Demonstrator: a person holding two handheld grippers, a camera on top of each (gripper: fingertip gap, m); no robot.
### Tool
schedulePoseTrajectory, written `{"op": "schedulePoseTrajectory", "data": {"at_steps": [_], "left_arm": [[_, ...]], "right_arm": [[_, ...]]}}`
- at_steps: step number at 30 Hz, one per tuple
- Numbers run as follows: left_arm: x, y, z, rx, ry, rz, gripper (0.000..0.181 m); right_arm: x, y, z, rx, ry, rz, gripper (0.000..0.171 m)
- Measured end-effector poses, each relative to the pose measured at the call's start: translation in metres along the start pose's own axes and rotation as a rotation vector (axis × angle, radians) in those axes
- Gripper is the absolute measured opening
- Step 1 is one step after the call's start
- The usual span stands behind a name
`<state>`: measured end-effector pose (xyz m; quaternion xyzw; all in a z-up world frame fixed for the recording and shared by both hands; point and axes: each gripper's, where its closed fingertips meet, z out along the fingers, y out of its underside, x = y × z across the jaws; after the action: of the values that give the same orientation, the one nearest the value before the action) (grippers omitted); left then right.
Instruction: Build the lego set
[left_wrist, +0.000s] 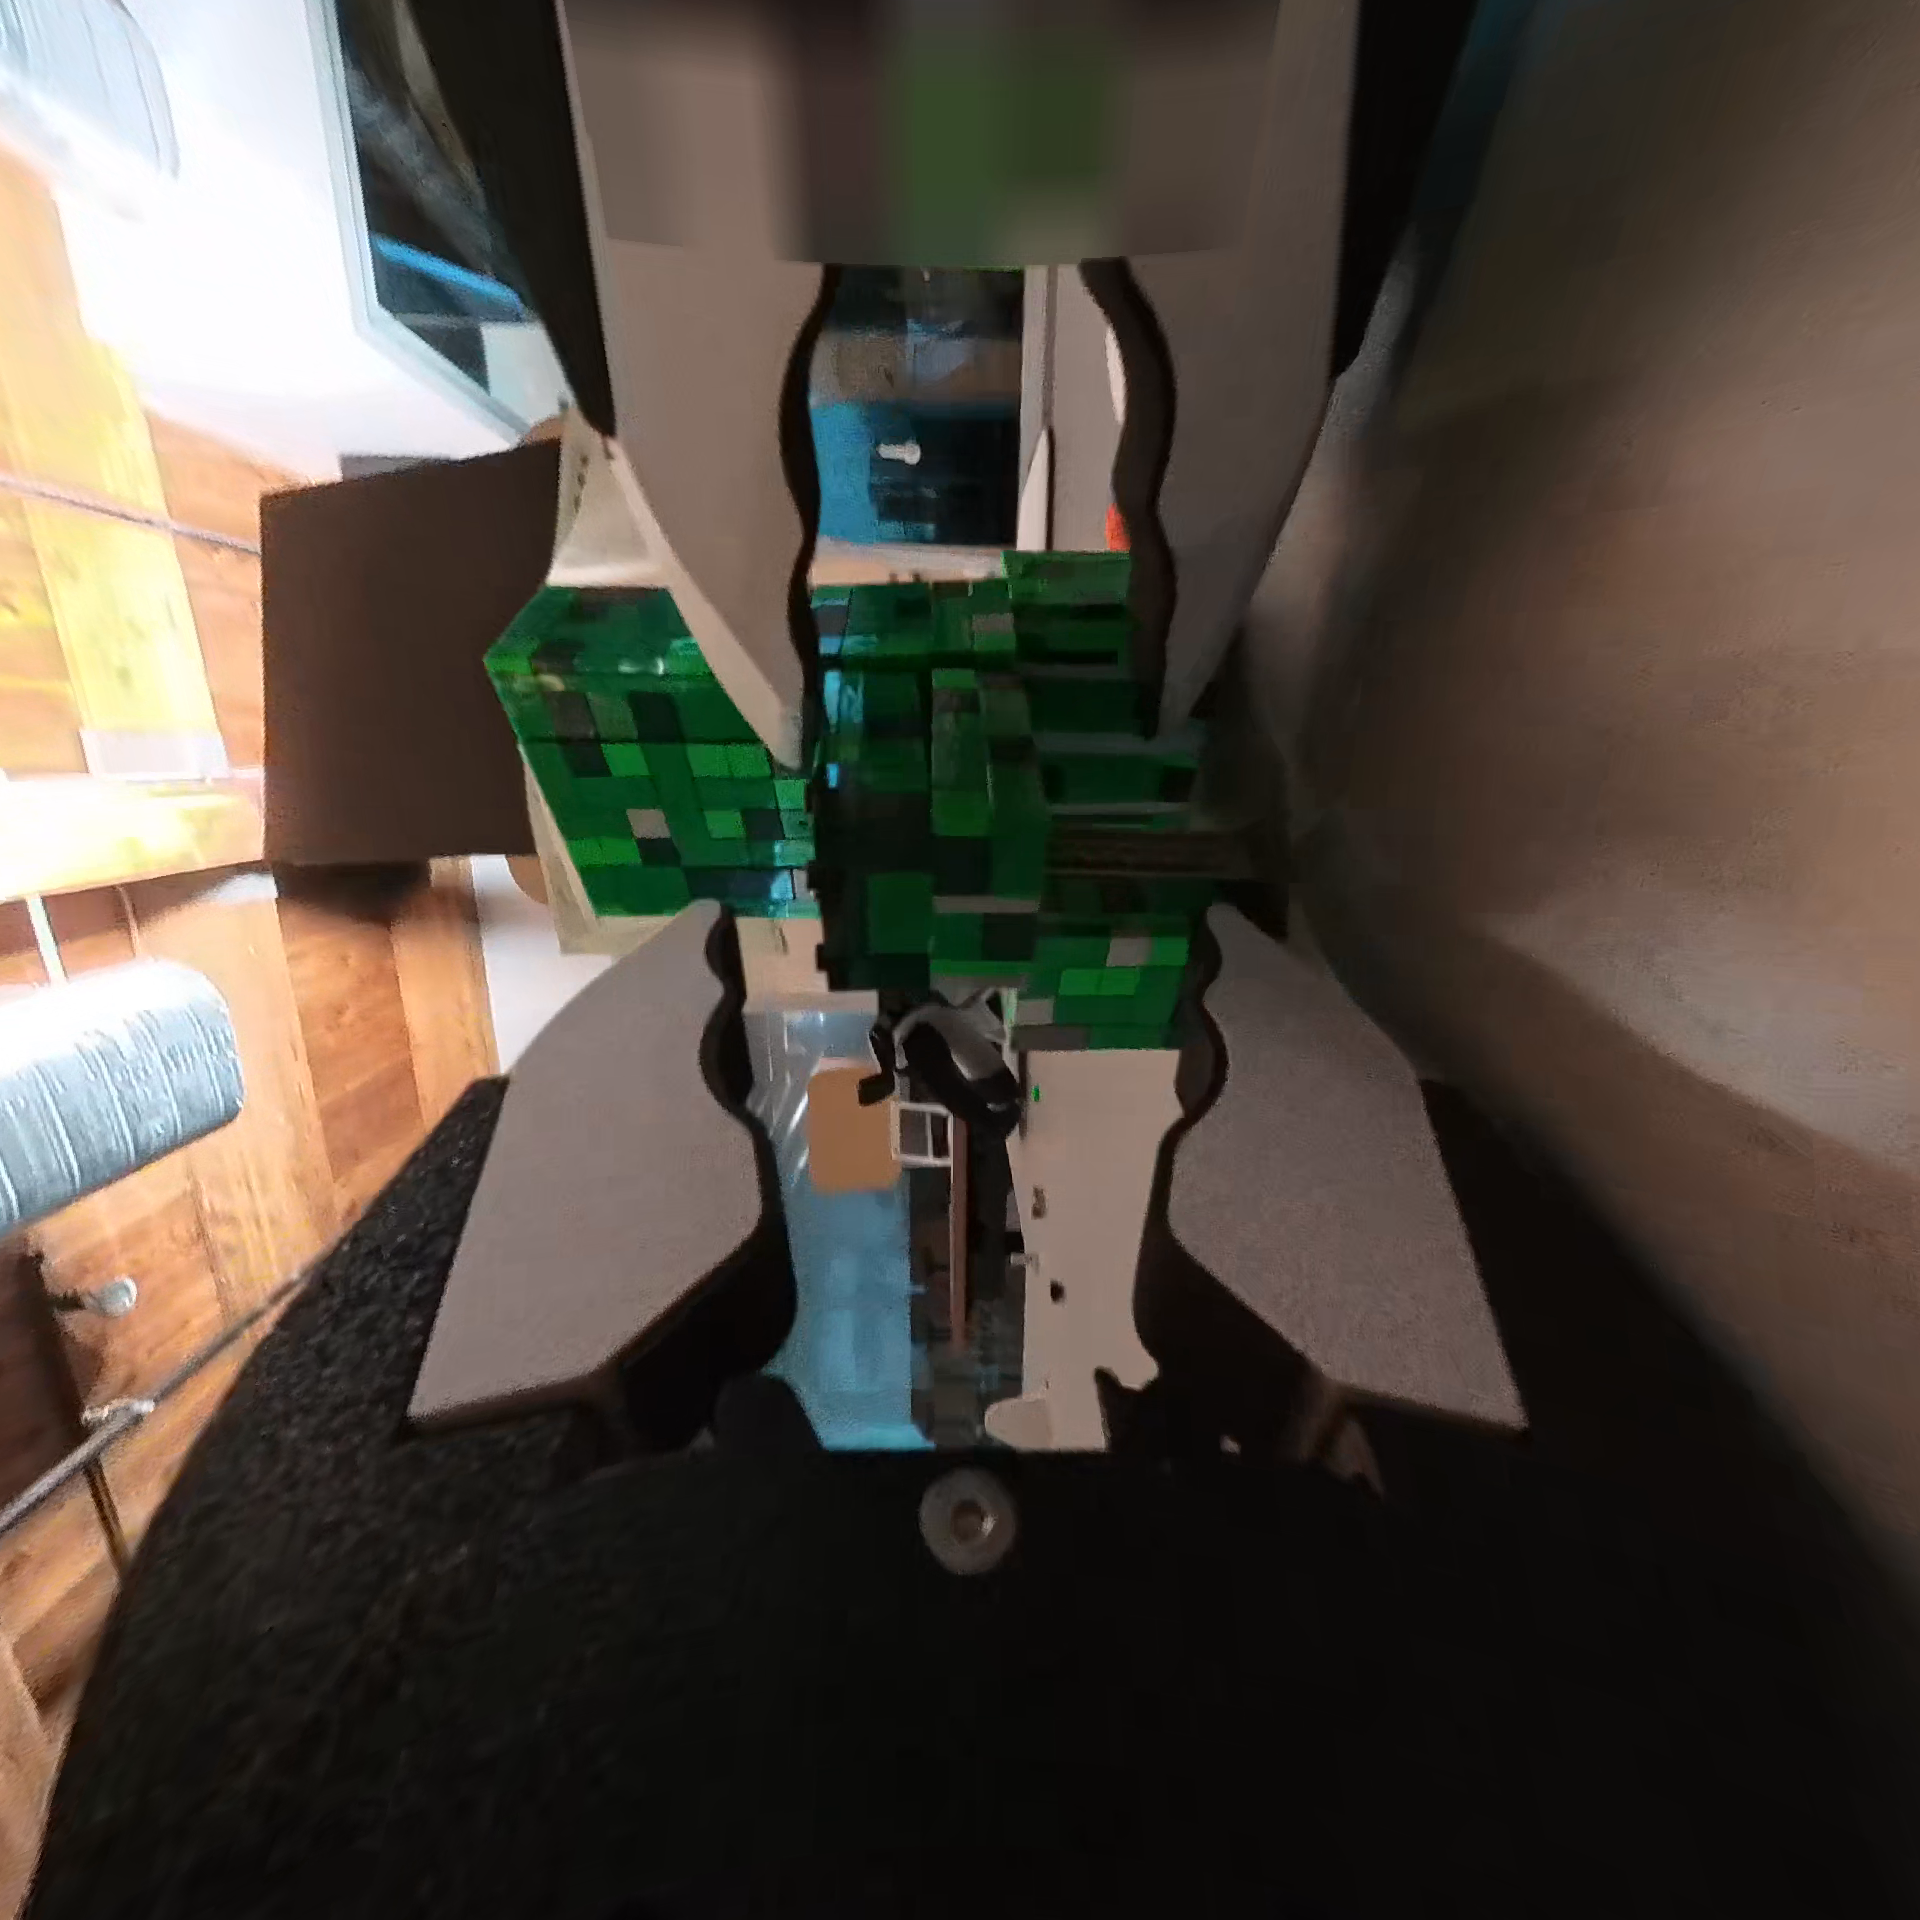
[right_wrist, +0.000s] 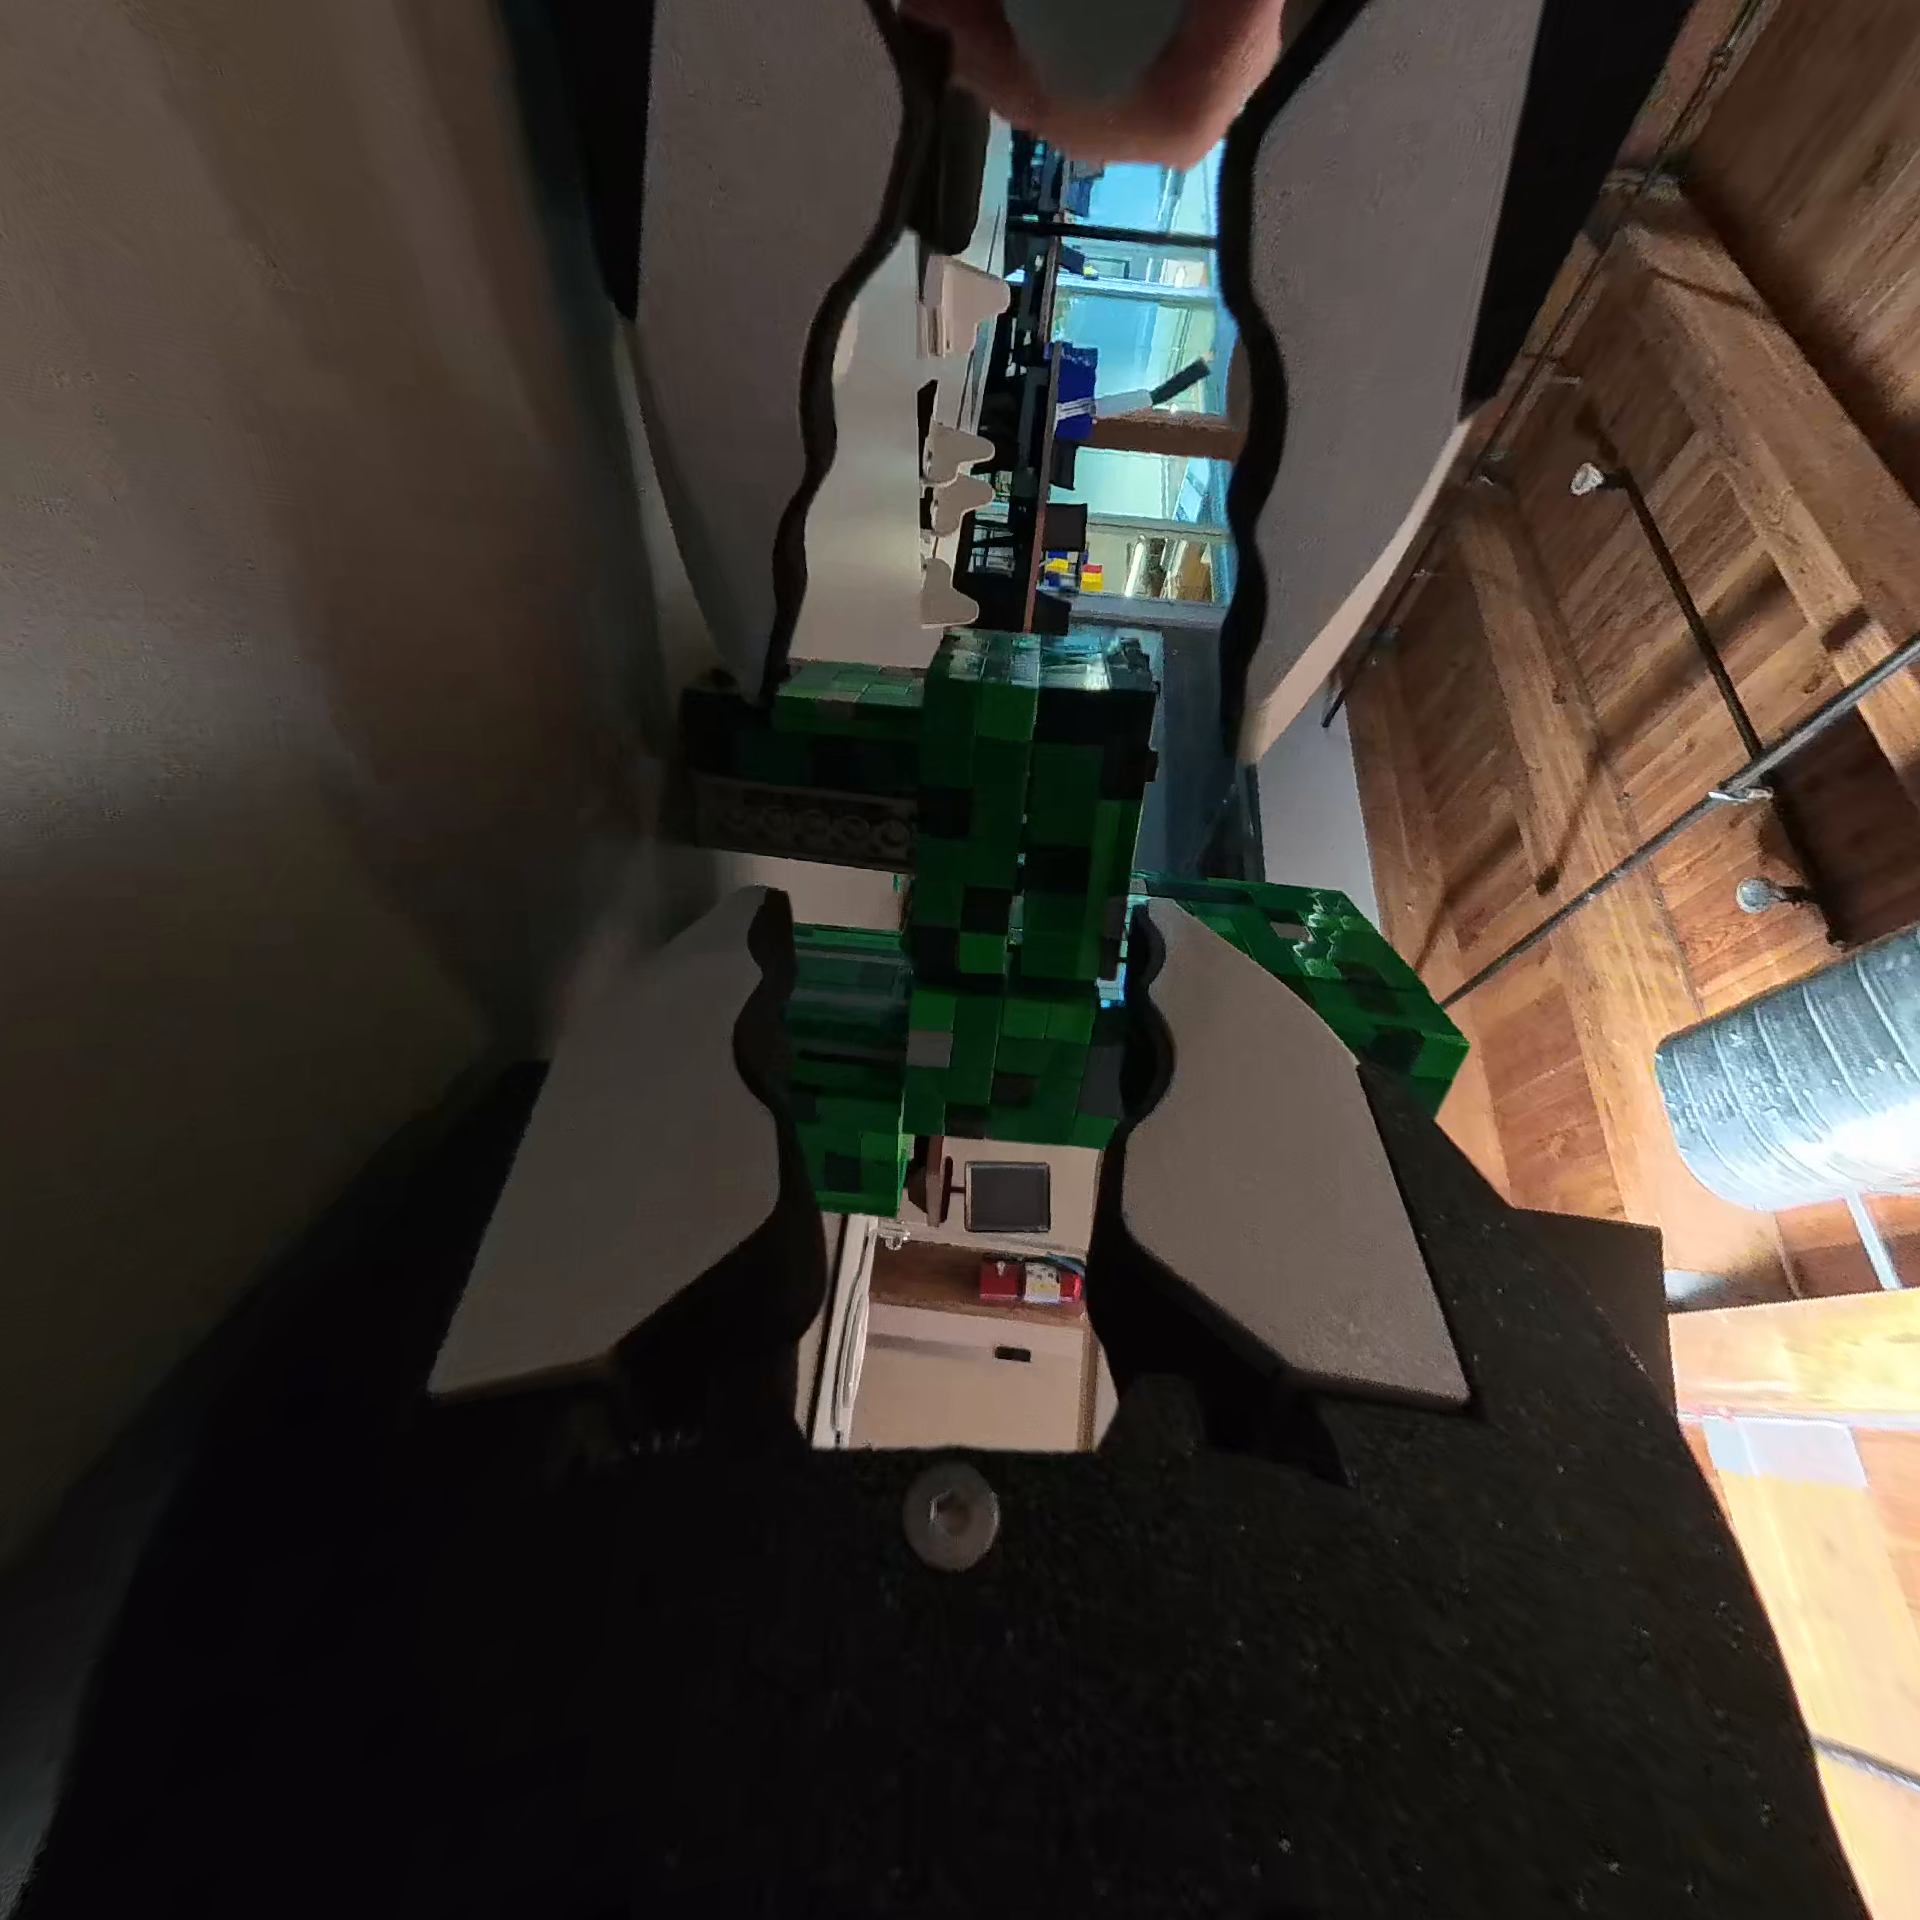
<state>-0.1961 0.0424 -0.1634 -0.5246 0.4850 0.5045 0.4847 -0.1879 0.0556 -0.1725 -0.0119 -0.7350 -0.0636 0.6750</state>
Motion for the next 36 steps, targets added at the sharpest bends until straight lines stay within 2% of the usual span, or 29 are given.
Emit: {"op": "schedulePoseTrajectory", "data": {"at_steps": [7,11,27,28,30,32,34,36], "left_arm": [[-0.002,-0.01,0.006,0.08,-0.039,0.03,0.06],[-0.008,-0.012,0.006,0.084,-0.075,0.026,0.04],[-0.009,-0.013,0.007,0.091,-0.055,-0.002,0.038],[-0.009,-0.013,0.007,0.092,-0.054,-0.002,0.038],[-0.008,-0.014,0.007,0.096,-0.06,0.013,0.038],[-0.009,-0.015,0.007,0.103,-0.06,0.016,0.038],[-0.009,-0.014,0.007,0.109,-0.06,0.019,0.038],[-0.009,-0.014,0.007,0.117,-0.06,0.02,0.038]], "right_arm": [[0.006,0.0,0.003,-0.022,0.04,-0.005,0.048],[0.011,-0.001,0.002,-0.024,0.056,0.001,0.039],[0.012,0.0,-0.002,-0.014,0.009,0.087,0.035],[0.012,-0.001,-0.002,-0.008,0.004,0.112,0.035],[0.013,-0.004,-0.001,0.0,-0.012,0.157,0.061],[0.007,-0.006,0.002,-0.017,-0.072,0.164,0.074],[-0.001,-0.006,0.005,-0.029,-0.128,0.131,0.078],[-0.003,-0.001,0.006,-0.057,-0.151,0.106,0.072]]}}
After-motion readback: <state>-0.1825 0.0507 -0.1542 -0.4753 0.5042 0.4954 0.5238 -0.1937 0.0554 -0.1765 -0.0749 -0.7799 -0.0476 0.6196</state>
